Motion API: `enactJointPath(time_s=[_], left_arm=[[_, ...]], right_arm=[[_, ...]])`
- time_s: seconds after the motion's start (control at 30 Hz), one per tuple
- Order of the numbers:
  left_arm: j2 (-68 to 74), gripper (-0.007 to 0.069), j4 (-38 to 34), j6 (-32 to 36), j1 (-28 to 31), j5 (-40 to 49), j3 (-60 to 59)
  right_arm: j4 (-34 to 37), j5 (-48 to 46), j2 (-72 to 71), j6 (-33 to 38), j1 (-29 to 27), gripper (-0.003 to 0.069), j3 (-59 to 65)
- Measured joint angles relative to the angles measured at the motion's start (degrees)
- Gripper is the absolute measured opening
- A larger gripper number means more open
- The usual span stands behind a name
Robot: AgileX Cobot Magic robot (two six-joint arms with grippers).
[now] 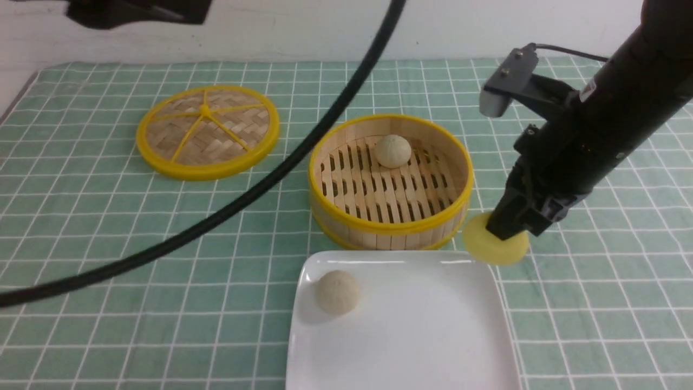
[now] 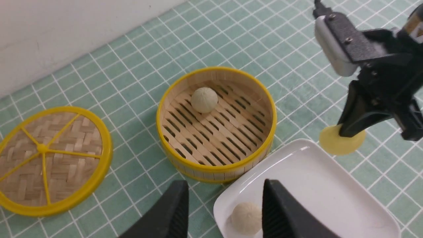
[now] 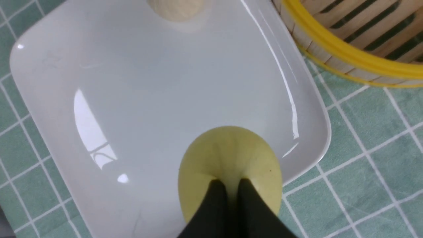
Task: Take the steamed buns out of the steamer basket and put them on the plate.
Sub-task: Use the right arm to put the steamed stuffed bun into the plate
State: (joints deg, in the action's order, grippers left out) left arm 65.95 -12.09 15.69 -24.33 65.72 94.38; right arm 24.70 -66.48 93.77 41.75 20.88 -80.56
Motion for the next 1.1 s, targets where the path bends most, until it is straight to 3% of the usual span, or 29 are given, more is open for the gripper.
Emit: enactJointPath(time_s=[0.17,0.27,0.47,0.6,1.1], left_arm=[[-3.4,0.0316,-1.48,-0.04,0.0,0.58,-3.09],[-5.43,0.0316,-2.09,0.71,0.0,-1.43,-11.47],[-10.13,0.03,-5.05,6.24,0.0,-17.03,-30.6],[-12.3,0.0274,-7.01,9.66,0.0,-24.56,-37.17],[-12.64,0.0232,-8.5,10.33,0.0,-28.55,-42.33]], right_arm=[[0.17,0.54,0.95,0.27,0.0,0.0021,0.0],[0.17,1.37,2.88,1.2,0.0,0.0021,0.06],[0.17,2.67,4.77,2.2,0.0,0.0021,0.08],[0.17,3.05,4.78,2.62,0.0,0.0021,0.08],[1.45,4.13,12.24,4.49,0.0,0.0021,0.08]])
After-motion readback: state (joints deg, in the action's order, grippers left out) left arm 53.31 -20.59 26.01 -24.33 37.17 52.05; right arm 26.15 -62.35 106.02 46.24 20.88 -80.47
